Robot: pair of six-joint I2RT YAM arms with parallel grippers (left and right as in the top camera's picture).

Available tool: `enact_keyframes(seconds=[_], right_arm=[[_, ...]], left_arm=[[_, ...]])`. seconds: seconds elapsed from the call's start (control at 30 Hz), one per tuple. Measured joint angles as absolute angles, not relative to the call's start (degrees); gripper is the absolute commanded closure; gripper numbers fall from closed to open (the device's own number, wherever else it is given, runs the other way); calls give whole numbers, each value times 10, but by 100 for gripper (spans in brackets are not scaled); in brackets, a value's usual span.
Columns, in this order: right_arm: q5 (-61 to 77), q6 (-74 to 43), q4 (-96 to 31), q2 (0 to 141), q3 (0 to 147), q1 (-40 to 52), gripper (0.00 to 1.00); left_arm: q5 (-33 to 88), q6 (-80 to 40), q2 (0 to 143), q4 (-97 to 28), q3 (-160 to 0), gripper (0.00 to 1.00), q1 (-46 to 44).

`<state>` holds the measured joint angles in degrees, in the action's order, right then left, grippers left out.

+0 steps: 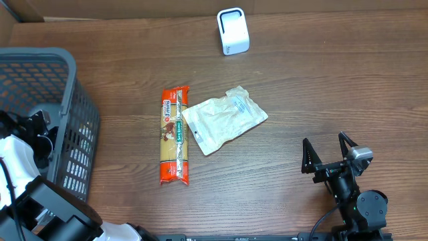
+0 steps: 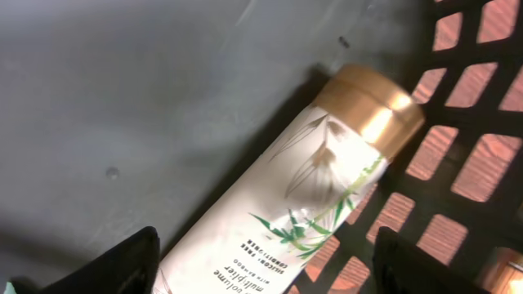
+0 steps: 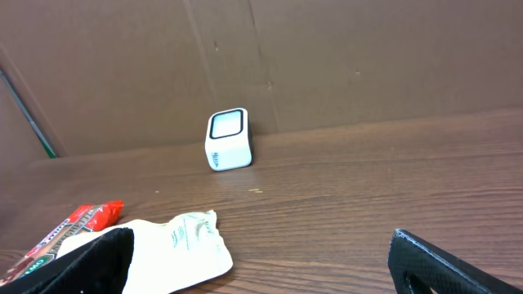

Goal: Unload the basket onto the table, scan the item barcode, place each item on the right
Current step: 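Reach the left gripper into the basket and grasp the white gold-capped tube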

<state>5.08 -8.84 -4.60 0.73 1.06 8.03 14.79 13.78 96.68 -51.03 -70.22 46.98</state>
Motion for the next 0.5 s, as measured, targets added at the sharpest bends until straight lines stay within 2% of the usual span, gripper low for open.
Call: enact_keyframes(seconds=[0.37, 0.5], right_arm=[[51, -88, -46, 7, 11, 80, 0], [51, -88, -46, 7, 11, 80, 0]], left_arm=[[138, 146, 1030, -514, -698, 18, 470], [133, 153, 1058, -515, -702, 24, 470]])
